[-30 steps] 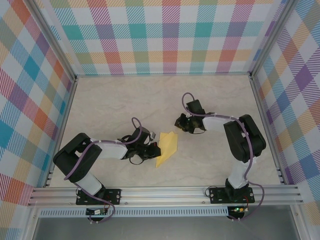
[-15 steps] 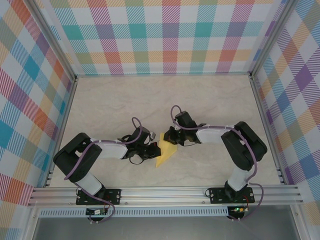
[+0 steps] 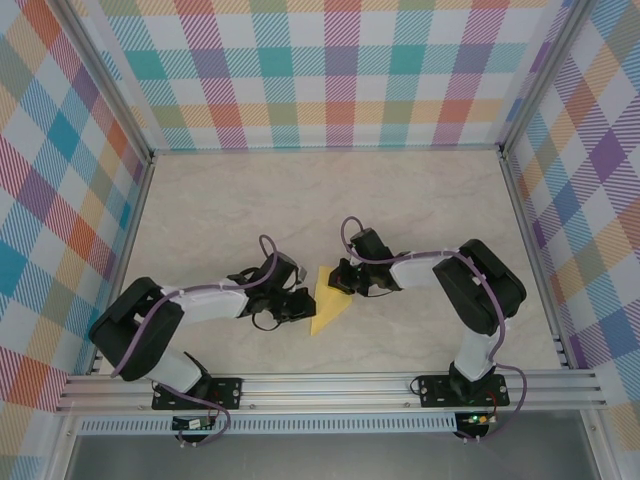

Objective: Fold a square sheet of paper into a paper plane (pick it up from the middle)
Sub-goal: Fourth fold the wing at the center of the table.

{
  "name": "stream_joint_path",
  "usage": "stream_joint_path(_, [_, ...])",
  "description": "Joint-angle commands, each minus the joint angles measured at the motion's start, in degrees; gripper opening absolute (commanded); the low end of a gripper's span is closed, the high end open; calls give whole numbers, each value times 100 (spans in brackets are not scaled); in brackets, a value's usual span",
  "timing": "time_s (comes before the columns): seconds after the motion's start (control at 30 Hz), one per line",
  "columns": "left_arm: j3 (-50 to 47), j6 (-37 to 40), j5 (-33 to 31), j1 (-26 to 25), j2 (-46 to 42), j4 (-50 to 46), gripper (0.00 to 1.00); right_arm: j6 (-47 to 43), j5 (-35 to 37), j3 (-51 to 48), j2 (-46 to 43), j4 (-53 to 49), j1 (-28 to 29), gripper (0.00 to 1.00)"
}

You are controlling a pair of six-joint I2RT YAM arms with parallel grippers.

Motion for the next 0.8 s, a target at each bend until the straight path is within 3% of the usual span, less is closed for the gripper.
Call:
stream_joint_path(0.0, [256,-293,19,49,-333,32,14,-10,433,-277,156,-473,32,5])
stream_joint_path(0.23, [351,-1025,393,90,377,1364,15,20,445,-280,190,-442,30,5])
stream_joint_path(0.47, [199,-1235,664,82,1198,1713,14,19,464,-316,231,-450,33,5])
stream_joint_path(0.6, [-65,-1153,962,72,1331,1706,14,27,506,-365,237,-454,32,5])
stream_joint_path(0.77, [-329,-616,1112,72,1038,943,15,49,563,-401,217,-489,31,5])
